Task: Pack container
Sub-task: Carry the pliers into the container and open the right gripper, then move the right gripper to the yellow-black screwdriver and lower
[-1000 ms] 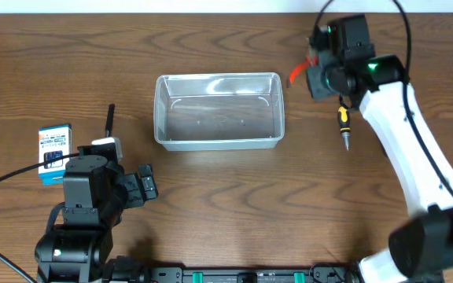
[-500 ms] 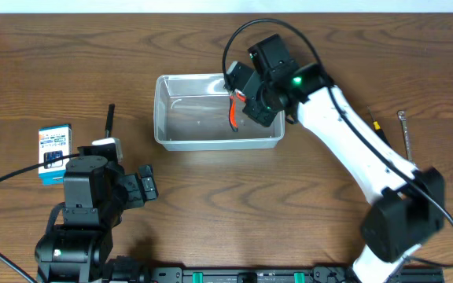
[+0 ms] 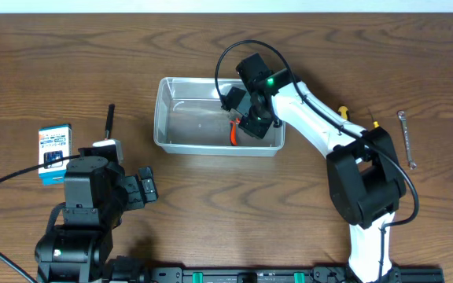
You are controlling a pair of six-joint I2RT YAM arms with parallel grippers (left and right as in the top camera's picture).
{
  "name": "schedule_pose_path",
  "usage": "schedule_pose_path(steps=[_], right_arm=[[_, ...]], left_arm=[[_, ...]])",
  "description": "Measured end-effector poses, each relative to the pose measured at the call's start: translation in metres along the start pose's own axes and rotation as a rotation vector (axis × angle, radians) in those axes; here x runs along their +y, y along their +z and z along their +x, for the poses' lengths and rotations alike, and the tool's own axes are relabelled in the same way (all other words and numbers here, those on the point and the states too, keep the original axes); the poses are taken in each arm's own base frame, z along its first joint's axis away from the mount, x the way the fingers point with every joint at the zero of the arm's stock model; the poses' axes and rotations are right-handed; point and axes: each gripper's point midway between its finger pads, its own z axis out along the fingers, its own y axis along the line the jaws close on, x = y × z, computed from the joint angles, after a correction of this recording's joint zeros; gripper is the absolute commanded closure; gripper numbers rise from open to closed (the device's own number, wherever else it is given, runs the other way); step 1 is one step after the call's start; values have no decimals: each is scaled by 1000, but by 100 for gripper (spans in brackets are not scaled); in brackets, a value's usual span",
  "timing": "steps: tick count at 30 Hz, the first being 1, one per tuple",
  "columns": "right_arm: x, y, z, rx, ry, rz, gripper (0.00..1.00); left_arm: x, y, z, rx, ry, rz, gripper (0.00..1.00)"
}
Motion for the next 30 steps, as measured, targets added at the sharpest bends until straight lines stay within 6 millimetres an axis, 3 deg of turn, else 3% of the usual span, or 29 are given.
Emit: schedule_pose_path(steps=[3,4,5,10,16,17,18,19,22,25,28,29,30], right_arm=[[0,0,0,2,1,-1,85],[0,0,0,2,6,-1,76],[0,0,1,2,10,-2,61],[2,0,3,10,17,-10,32],[3,-1,3,13,25,-14,21],[3,-4,4,21,41,-18,7],[3,-8,3,23,63,-18,1],[0,-15,-1,17,86,-9,1],[-22,-54,-18,-39,176,64,1],[-54,-125,-22,-146,334,168,1],[-89,-207,5,-268,537,269,1],[-103,-239,27,-309,632,310,1],[-110,-258,44,-326,695,338,1]], left_arm=[[0,0,0,0,0,0,2],[0,0,0,0,0,0,2],[0,0,0,0,0,0,2],[0,0,0,0,0,0,2],[0,0,0,0,0,0,2],[0,0,0,0,0,0,2],[0,0,0,0,0,0,2],[0,0,0,0,0,0,2],[0,0,0,1,0,0,2],[0,0,0,1,0,0,2],[0,0,0,1,0,0,2],[0,0,0,0,0,0,2],[0,0,0,0,0,0,2]])
